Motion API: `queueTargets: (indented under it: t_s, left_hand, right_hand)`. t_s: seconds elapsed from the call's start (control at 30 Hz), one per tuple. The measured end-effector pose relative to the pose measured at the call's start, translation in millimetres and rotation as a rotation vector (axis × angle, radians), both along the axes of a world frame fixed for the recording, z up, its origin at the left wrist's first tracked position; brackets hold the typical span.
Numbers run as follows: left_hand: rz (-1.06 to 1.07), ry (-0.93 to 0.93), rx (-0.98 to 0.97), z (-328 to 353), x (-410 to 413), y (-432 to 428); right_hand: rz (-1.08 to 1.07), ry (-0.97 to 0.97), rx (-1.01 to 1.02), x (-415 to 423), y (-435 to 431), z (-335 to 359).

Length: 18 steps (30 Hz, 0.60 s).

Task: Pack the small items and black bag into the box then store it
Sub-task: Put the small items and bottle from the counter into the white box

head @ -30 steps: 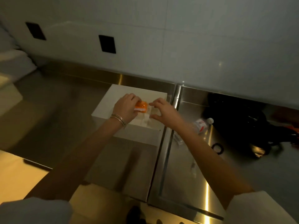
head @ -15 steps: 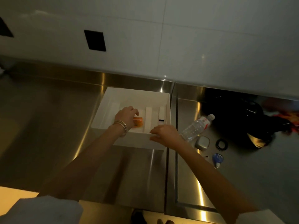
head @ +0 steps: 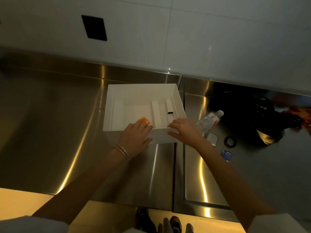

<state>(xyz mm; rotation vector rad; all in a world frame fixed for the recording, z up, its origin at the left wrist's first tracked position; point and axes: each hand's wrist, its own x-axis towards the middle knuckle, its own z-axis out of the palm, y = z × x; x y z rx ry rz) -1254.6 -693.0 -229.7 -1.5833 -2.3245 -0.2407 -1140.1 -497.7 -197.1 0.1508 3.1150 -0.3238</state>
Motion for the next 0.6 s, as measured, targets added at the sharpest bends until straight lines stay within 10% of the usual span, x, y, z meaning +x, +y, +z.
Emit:
queueTargets:
  t_s: [0.27, 0.6]
  left_hand:
    - [0.199, 0.051, 0.027, -13, 36, 21]
    - [0.309, 0.093, 0.025, -21, 66, 52]
  right_hand:
    - [-0.151, 0.174, -0.054, 86, 24, -13]
    - [-0.358, -0.284, -0.136, 172, 69, -72]
